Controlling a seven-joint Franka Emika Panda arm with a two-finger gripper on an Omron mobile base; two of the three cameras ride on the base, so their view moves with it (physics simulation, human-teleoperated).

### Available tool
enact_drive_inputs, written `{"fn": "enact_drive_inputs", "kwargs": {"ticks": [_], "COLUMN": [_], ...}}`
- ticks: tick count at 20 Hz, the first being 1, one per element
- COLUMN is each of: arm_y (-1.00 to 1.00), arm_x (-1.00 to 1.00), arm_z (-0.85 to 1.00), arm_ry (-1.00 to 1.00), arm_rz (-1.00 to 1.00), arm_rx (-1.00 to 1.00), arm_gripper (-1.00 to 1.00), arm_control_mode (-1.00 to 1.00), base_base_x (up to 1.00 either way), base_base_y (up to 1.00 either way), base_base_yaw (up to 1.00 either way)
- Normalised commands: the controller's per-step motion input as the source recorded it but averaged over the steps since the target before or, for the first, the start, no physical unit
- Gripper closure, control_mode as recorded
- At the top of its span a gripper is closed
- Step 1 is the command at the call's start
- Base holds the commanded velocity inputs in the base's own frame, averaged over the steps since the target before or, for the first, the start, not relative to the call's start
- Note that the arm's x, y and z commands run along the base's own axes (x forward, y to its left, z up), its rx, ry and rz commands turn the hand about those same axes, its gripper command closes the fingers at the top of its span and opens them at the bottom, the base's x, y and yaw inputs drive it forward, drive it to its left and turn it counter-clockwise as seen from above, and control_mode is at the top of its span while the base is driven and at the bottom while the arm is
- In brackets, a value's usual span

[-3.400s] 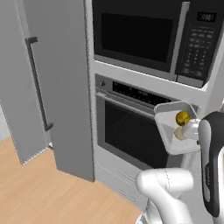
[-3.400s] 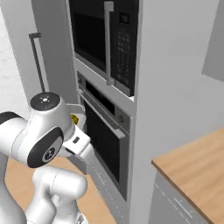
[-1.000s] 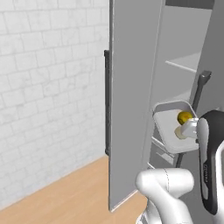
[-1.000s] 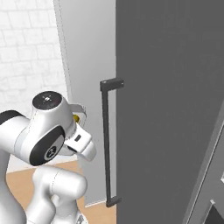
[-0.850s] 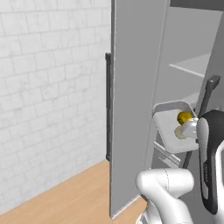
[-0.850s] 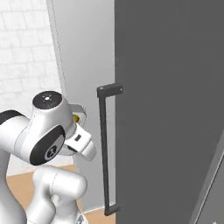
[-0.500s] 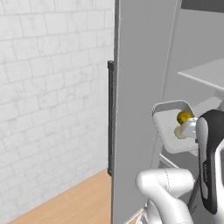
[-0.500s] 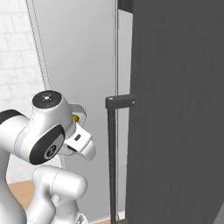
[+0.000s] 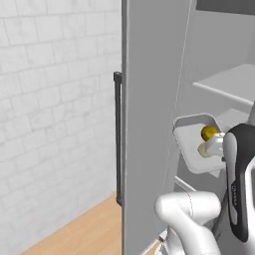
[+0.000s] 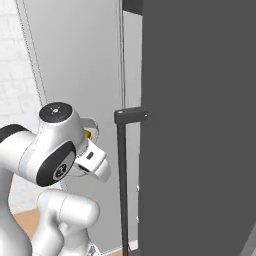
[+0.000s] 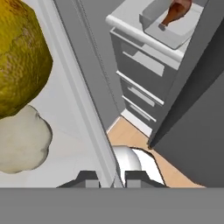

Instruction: Take the meat container that has the chicken drumstick and place it on the second highest rack of the freezer. Then take the vegetable container that has the garlic and lemon and place it on the highest rack of the freezer.

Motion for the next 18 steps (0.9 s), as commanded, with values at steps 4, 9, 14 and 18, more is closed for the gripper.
{"fn": "enact_drive_inputs", "kwargs": {"ticks": [4, 9, 14, 18], "arm_y": [0.0, 0.0, 0.0, 0.0], "arm_x": [0.0, 0.0, 0.01, 0.18], "arm_z": [0.0, 0.0, 0.06, 0.51], "arm_ry": [0.0, 0.0, 0.0, 0.0], "arm_rz": [0.0, 0.0, -0.08, -0.43], "arm_rx": [0.0, 0.0, 0.0, 0.0], "arm_gripper": [1.0, 1.0, 1.0, 1.0], "arm_control_mode": [1.0, 1.0, -1.0, -1.0], "base_base_x": [0.18, 0.31, 0.19, 0.0], "base_base_y": [0.56, 0.87, 0.22, 0.0], "base_base_yaw": [-0.45, -0.37, -0.32, 0.0]}}
